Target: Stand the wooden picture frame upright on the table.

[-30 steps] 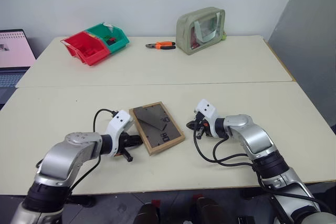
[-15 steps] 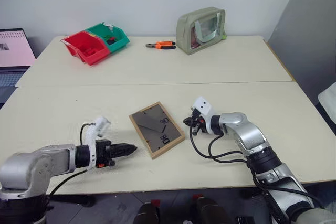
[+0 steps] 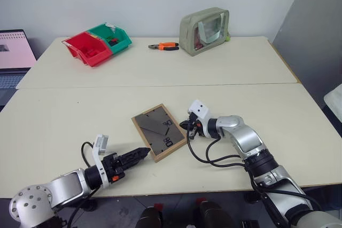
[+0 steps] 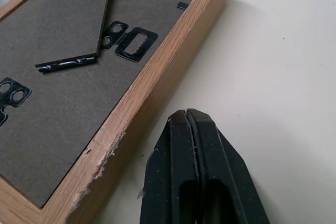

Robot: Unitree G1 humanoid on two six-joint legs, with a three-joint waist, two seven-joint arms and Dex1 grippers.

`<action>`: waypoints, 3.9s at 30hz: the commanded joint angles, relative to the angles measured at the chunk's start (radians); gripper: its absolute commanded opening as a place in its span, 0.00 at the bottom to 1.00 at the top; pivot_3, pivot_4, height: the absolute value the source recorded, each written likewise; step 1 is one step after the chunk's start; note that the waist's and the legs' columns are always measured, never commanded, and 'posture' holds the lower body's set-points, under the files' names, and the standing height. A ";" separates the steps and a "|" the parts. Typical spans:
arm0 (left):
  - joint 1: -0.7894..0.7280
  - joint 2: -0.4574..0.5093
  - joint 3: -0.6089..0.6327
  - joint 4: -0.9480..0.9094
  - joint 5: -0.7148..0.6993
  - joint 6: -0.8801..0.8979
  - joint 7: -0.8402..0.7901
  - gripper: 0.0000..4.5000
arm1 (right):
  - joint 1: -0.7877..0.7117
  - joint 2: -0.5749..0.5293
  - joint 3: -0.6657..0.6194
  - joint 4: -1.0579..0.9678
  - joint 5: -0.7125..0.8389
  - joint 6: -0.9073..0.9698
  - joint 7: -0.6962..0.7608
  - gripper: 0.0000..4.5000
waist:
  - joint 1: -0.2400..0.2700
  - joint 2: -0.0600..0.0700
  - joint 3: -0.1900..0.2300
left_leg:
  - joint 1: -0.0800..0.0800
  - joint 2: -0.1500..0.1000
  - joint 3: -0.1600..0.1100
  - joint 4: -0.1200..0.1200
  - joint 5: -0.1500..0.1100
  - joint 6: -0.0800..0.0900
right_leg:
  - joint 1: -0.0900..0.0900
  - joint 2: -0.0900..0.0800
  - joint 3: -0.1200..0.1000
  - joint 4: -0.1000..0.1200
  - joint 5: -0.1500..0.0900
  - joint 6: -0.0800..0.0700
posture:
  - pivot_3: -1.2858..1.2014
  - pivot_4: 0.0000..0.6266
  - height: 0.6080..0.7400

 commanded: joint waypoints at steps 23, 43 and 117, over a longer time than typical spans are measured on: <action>-0.022 0.016 -0.261 0.125 -0.005 -0.261 0.054 0.79 | 0.068 0.041 0.069 -0.143 -0.003 0.039 -0.029 0.00 | 0.042 0.008 -0.007 | 0.006 -0.002 0.000 0.000 0.000 0.000 | 0.008 0.000 0.000 -0.006 -0.002 0.006 | 0.52 0.24 1.00; -0.201 0.065 -0.287 0.091 -0.143 -0.360 0.129 0.29 | 0.007 -0.170 -0.128 -0.136 0.079 0.061 0.025 0.10 | 0.046 0.004 -0.004 | -0.001 -0.003 -0.005 0.001 0.000 -0.001 | 0.005 0.000 -0.001 -0.007 -0.002 0.006 | 0.52 0.24 1.00; -0.356 0.248 -0.453 0.112 -0.571 -0.328 0.147 0.29 | -0.256 -0.369 0.001 0.388 -0.864 -1.650 -0.857 0.94 | 0.039 0.002 0.001 | -0.003 -0.003 0.002 -0.001 0.003 -0.005 | -0.001 0.000 0.002 -0.004 0.000 0.001 | 0.52 0.24 1.00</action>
